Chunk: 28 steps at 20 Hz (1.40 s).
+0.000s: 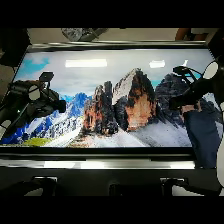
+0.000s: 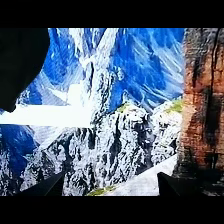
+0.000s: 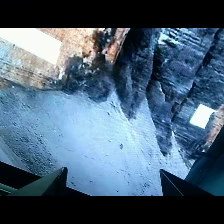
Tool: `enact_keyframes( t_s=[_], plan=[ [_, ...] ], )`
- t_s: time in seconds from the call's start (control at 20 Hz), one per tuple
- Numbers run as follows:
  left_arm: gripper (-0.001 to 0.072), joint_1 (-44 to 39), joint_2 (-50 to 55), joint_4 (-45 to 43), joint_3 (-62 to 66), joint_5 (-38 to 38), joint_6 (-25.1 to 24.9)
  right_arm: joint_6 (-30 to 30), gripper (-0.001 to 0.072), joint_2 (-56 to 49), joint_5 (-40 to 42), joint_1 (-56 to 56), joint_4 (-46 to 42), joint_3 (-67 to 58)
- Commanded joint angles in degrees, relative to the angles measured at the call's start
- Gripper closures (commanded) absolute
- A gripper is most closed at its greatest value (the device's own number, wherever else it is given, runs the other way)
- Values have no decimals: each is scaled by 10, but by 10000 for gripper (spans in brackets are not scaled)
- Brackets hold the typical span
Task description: Fold the shirts.
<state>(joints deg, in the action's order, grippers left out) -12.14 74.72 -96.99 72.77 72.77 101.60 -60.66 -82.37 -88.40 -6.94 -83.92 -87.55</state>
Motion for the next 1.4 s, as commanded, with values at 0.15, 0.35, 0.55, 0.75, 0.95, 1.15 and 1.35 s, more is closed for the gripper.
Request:
enact_keyframes(
  t_s=[0.15, 0.35, 0.55, 0.75, 0.95, 1.15, 1.35],
  plan=[
    [43, 0, 0, 0, 0, 0, 0, 0, 41, 0, 0, 0, 0, 0],
    [43, 0, 0, 0, 0, 0, 0, 0, 41, 0, 0, 0, 0, 0],
    [43, 0, 0, 0, 0, 0, 0, 0, 41, 0, 0, 0, 0, 0],
    [43, 0, 0, 0, 0, 0, 0, 0, 42, 0, 7, 0, 0, 0],
    [37, 0, 0, 0, 0, -11, 0, 0, 42, 0, 66, 0, 1, 0],
    [37, -1, 0, 0, 0, -14, 0, -1, 42, 0, 99, 0, 8, 0],
    [-13, 4, 2, 0, 12, -56, 0, -2, 42, 0, 157, 0, 8, 0]
  ],
)
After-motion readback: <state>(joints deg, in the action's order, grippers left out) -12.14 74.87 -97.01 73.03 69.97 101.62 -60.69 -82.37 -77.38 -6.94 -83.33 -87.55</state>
